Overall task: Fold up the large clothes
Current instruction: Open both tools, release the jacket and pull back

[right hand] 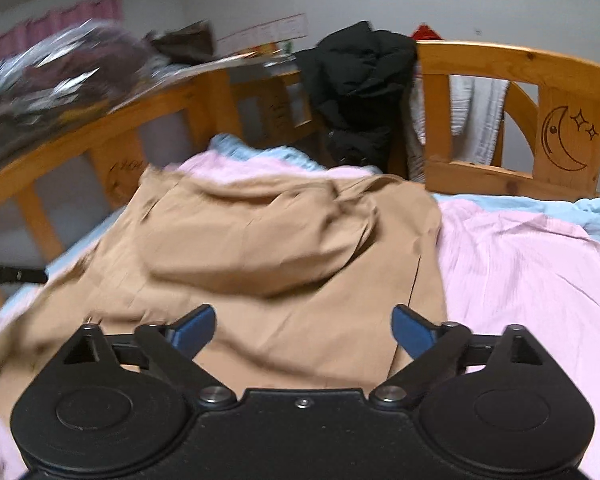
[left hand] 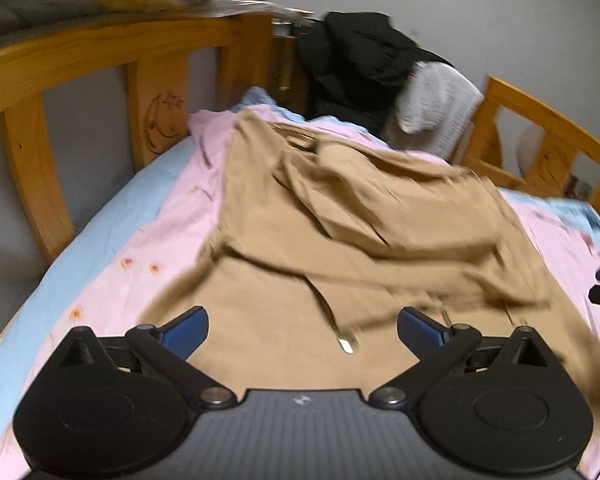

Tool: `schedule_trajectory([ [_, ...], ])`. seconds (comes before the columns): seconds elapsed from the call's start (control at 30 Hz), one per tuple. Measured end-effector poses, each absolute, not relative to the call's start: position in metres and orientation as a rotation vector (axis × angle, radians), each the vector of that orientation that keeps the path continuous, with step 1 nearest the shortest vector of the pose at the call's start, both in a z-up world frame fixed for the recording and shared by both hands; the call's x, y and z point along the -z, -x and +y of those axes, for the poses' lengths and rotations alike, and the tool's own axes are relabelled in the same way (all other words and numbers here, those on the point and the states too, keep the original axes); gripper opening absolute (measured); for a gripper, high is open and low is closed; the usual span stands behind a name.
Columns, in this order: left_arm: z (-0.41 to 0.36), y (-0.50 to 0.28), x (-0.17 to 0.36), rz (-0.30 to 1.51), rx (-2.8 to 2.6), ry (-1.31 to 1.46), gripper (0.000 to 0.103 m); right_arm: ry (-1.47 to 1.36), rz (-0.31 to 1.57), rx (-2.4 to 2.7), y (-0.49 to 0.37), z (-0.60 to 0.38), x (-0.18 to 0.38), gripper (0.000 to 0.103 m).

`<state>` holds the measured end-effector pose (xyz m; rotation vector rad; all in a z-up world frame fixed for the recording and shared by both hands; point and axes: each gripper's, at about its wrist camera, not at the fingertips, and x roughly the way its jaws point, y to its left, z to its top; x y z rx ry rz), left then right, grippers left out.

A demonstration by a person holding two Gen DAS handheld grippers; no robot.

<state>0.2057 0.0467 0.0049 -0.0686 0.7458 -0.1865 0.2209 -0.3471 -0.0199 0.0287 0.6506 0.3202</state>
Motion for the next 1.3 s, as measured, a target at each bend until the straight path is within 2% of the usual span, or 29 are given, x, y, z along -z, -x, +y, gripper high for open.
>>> schedule_trajectory([
  [0.37, 0.004, -0.136, 0.010, 0.770, 0.348, -0.036, 0.102, 0.270, 0.738, -0.380, -0.110, -0.309, 0.042, 0.102],
  [0.7, -0.012, -0.111, 0.025, 0.798, 0.425, -0.084, 0.102, 0.464, 0.886, -0.478, -0.098, -0.279, 0.083, 0.102],
  [1.0, -0.023, -0.109, 0.022, 0.794, 0.455, -0.077, 0.102, 0.542, 0.833, -0.405, -0.095, -0.274, 0.089, 0.101],
  [1.07, -0.028, -0.104, 0.020, 0.773, 0.484, -0.096, 0.102, 0.553, 0.804, -0.389, -0.094, -0.275, 0.087, 0.090],
  [1.1, -0.032, -0.101, 0.019, 0.763, 0.502, -0.113, 0.102, 0.554, 0.788, -0.396, -0.092, -0.275, 0.085, 0.079],
  [1.13, -0.036, -0.098, 0.018, 0.757, 0.517, -0.130, 0.102, 0.556, 0.776, -0.410, -0.090, -0.275, 0.083, 0.073],
  [1.3, -0.054, -0.091, 0.021, 0.750, 0.581, -0.175, 0.102, 0.673, 0.742, -0.474, -0.076, -0.261, 0.087, 0.054],
])
